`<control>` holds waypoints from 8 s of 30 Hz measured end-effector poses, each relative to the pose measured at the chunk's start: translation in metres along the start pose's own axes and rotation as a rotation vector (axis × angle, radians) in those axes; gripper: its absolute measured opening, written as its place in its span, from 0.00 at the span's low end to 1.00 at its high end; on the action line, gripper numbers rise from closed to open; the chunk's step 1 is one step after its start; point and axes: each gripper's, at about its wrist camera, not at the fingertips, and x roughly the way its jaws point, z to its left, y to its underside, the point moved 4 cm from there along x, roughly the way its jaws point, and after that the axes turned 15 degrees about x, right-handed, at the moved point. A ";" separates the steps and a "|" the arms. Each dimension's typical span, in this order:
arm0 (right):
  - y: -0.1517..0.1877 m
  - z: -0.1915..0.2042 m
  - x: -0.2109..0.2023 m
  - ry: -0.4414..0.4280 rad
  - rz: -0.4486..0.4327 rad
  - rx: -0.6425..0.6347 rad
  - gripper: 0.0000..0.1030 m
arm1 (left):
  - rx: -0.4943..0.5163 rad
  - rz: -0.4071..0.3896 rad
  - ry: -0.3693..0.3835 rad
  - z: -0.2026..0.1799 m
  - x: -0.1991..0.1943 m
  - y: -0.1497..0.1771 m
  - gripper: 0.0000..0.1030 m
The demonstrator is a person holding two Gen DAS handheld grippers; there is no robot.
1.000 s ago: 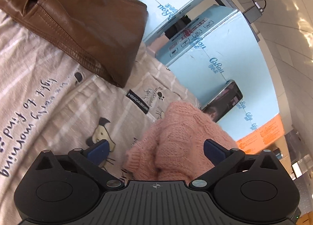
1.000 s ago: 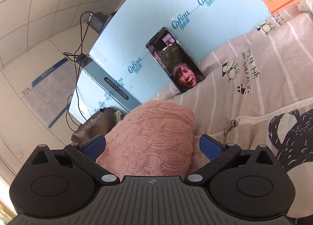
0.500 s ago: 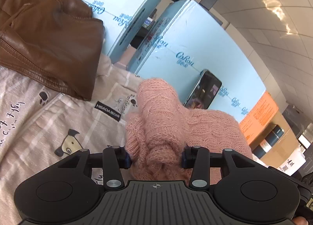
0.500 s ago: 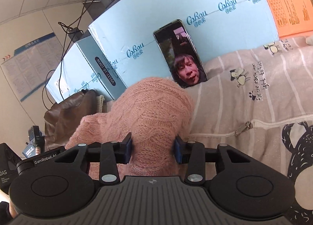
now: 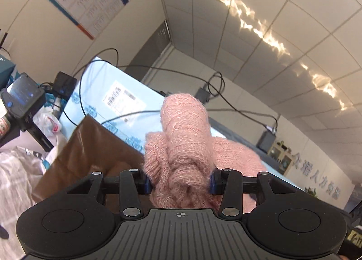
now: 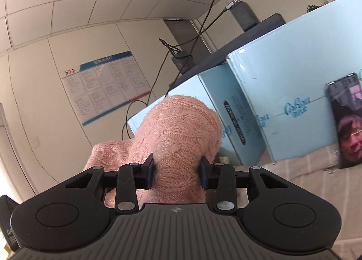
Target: Fold clothes
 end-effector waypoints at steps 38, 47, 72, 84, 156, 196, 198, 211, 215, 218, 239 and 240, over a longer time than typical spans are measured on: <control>0.064 -0.048 0.208 0.385 0.003 -0.157 1.00 | 0.452 0.013 -0.613 0.075 0.097 0.051 1.00; 0.061 -0.011 0.116 0.251 0.006 -0.207 1.00 | 0.537 -0.165 -0.711 0.045 0.048 0.033 1.00; 0.048 -0.015 0.064 0.217 0.314 -0.220 1.00 | 0.234 0.145 -0.685 -0.034 -0.018 0.027 1.00; 0.062 -0.040 0.087 0.341 0.335 -0.251 1.00 | 0.242 0.256 -0.712 -0.018 0.004 0.056 1.00; 0.049 -0.033 0.077 0.327 0.280 -0.254 1.00 | 0.376 0.195 -0.740 -0.040 -0.004 0.042 1.00; 0.052 -0.037 0.081 0.355 0.280 -0.262 1.00 | 0.370 0.211 -0.712 -0.036 0.003 0.053 1.00; 0.052 -0.037 0.082 0.355 0.278 -0.263 1.00 | 0.369 0.209 -0.710 -0.037 0.003 0.053 1.00; 0.053 -0.038 0.082 0.359 0.279 -0.262 1.00 | 0.363 0.206 -0.707 -0.036 0.002 0.053 1.00; 0.053 -0.038 0.082 0.361 0.275 -0.265 1.00 | 0.360 0.207 -0.706 -0.036 0.003 0.053 1.00; 0.053 -0.039 0.082 0.365 0.277 -0.265 1.00 | 0.357 0.208 -0.698 -0.035 0.003 0.054 1.00; 0.054 -0.040 0.083 0.373 0.277 -0.271 1.00 | 0.352 0.204 -0.690 -0.035 0.003 0.054 1.00; 0.054 -0.040 0.083 0.373 0.277 -0.271 1.00 | 0.352 0.203 -0.694 -0.035 0.003 0.054 1.00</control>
